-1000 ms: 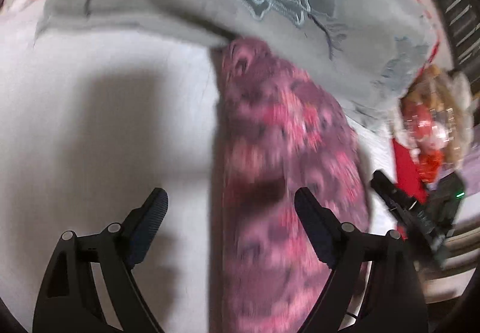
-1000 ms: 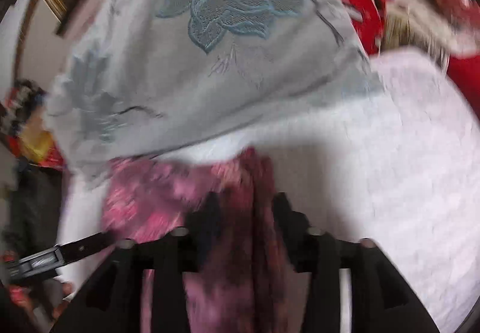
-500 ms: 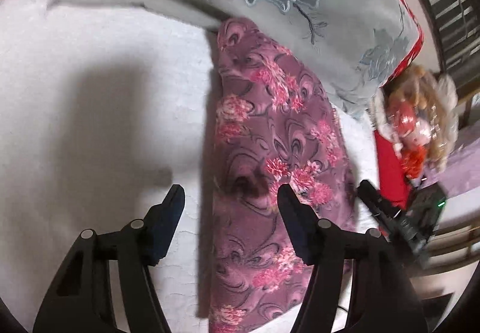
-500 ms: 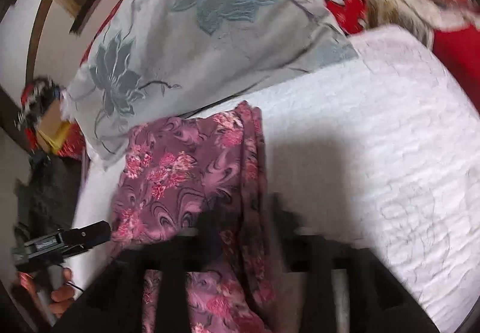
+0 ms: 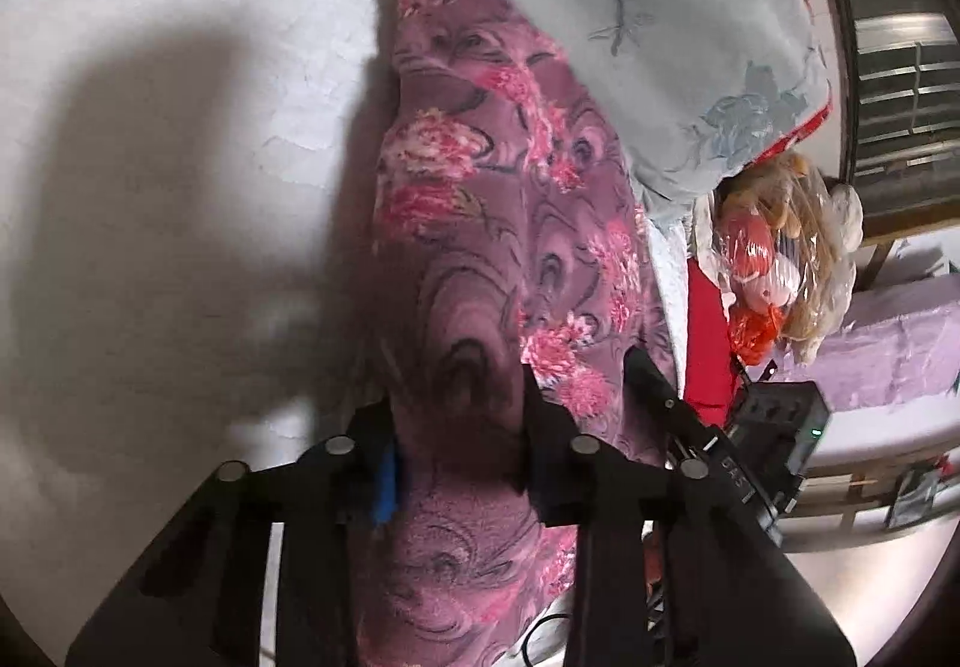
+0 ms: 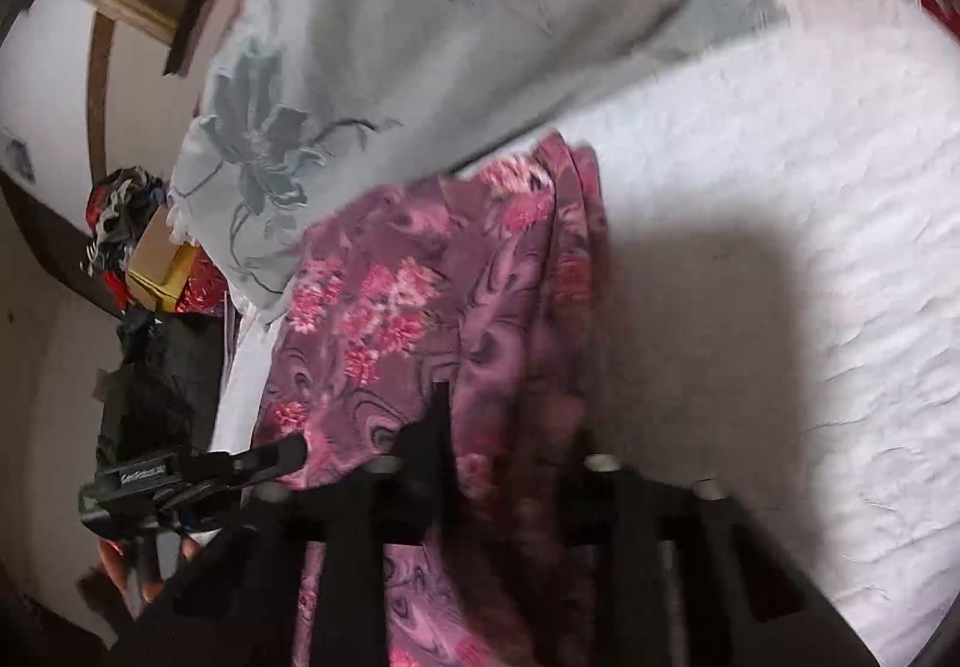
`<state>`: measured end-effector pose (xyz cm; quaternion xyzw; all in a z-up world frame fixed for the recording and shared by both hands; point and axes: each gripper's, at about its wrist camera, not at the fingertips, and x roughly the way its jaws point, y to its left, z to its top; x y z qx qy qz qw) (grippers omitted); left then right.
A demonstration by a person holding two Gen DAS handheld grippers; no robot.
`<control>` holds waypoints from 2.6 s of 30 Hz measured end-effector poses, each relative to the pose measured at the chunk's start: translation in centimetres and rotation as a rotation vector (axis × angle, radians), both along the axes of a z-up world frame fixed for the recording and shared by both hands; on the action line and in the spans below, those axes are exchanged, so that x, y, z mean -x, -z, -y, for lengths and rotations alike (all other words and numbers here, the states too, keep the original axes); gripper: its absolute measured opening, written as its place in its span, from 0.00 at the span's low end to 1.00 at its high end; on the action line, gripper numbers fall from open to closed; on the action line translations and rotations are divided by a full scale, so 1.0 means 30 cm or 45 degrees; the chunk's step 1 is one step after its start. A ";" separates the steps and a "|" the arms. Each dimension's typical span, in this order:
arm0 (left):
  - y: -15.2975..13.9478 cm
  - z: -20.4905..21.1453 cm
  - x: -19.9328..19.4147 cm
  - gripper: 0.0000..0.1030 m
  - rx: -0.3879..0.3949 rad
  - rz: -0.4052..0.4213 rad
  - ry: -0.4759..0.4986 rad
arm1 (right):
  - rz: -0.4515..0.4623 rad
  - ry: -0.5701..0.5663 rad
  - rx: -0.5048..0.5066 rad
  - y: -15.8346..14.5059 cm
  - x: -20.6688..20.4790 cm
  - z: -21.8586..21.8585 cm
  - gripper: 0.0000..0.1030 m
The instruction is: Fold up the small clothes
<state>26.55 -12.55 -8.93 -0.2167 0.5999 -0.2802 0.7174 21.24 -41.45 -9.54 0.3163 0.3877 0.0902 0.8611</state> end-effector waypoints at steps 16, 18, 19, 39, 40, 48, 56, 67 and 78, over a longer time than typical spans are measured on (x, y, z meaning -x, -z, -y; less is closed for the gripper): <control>-0.241 -0.263 0.328 0.27 -0.031 0.186 -0.017 | 0.095 -0.100 0.091 -0.227 0.308 -0.271 0.19; -0.209 -0.306 0.370 0.27 -0.043 0.168 -0.033 | 0.077 -0.117 0.086 -0.206 0.338 -0.310 0.19; -0.191 -0.324 0.384 0.27 -0.049 0.155 -0.041 | 0.064 -0.125 0.081 -0.186 0.353 -0.331 0.19; -0.167 -0.180 0.208 0.38 -0.383 0.414 -0.032 | 0.092 -0.165 0.318 -0.142 0.244 -0.445 0.34; -0.146 -0.145 0.167 0.38 -0.453 0.423 -0.036 | 0.101 -0.176 0.352 -0.133 0.218 -0.462 0.33; -0.032 -0.124 0.015 0.47 -0.594 0.300 -0.036 | -0.042 -0.177 0.423 -0.017 0.083 -0.426 0.25; -0.093 -0.312 0.266 0.52 -0.504 0.401 -0.014 | 0.081 -0.418 0.338 -0.122 0.303 -0.419 0.41; -0.074 -0.319 0.458 0.62 -0.580 0.450 0.016 | 0.002 -0.375 0.460 -0.070 0.497 -0.451 0.44; -0.031 -0.344 0.546 0.73 -0.665 0.484 0.009 | -0.125 -0.286 0.723 0.001 0.596 -0.464 0.60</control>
